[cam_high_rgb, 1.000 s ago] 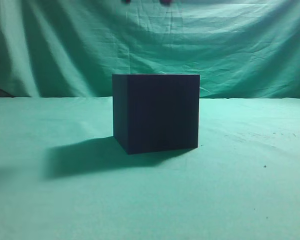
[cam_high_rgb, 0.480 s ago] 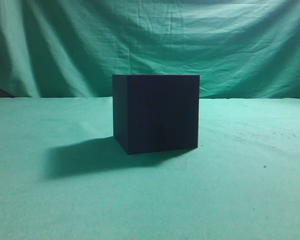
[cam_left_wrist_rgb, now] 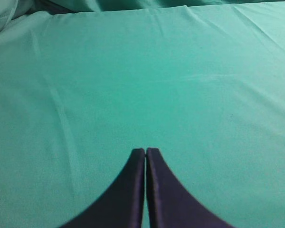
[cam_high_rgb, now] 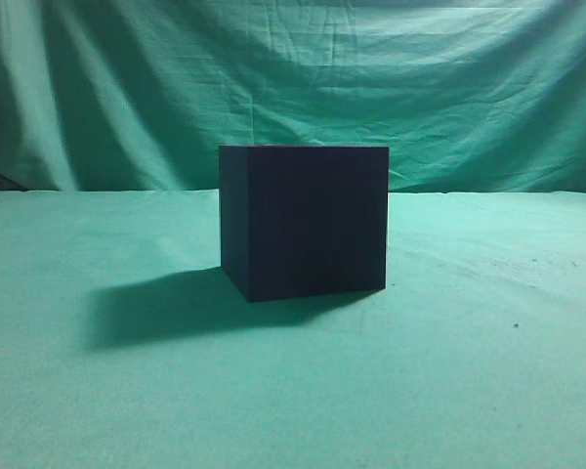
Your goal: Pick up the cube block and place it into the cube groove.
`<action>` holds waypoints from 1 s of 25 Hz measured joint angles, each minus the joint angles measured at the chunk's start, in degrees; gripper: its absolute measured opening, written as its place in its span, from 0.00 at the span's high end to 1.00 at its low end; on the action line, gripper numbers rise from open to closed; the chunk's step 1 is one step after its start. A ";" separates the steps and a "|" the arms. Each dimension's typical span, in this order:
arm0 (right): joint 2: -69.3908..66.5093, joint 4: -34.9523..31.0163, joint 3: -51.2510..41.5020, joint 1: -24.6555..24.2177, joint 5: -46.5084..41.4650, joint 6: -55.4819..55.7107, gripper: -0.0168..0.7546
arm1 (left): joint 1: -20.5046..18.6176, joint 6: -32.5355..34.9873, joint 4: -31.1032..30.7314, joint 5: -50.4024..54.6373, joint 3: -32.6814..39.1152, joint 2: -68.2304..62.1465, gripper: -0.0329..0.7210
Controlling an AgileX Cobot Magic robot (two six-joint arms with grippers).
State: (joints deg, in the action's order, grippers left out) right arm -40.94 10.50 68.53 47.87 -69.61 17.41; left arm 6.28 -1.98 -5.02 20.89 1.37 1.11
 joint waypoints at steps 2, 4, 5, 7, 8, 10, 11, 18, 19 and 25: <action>5.53 -0.15 -4.84 0.00 2.73 -0.45 0.98 | 0.00 0.00 0.00 0.00 0.00 0.00 0.96; 10.56 -0.44 -8.72 0.00 5.36 -1.11 0.98 | 0.00 0.00 0.00 0.00 0.00 0.00 0.96; 13.11 -0.67 -10.38 0.00 5.84 -1.25 0.98 | 0.00 0.00 0.00 0.00 0.00 0.00 0.96; 17.56 -0.67 -12.66 0.00 6.08 -1.35 0.98 | 0.00 0.00 0.00 0.00 0.00 0.00 0.96; 19.09 -0.56 -13.31 0.00 5.98 -1.50 0.98 | 0.00 0.00 0.00 0.00 0.00 0.00 0.96; 21.92 0.08 -14.66 0.00 6.24 -2.99 0.98 | 0.00 0.00 0.00 0.00 0.00 0.00 0.96; 22.74 0.56 -15.34 0.00 6.50 -4.44 0.98 | 0.00 0.00 0.00 0.00 0.00 0.00 0.96; 24.53 1.87 -25.41 -0.22 16.01 -11.41 0.98 | 0.00 0.00 0.00 0.00 0.00 0.00 0.96; 25.04 1.87 -27.66 -0.87 18.33 -11.66 0.98 | 0.00 0.00 0.00 0.00 0.00 0.00 0.96; 32.52 1.22 -43.30 -15.04 35.15 -10.16 0.92 | 0.00 0.00 0.00 0.00 0.00 0.00 0.96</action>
State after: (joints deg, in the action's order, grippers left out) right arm -8.42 11.71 25.23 32.83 -34.46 7.25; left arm 6.28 -1.98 -5.02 20.89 1.37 1.11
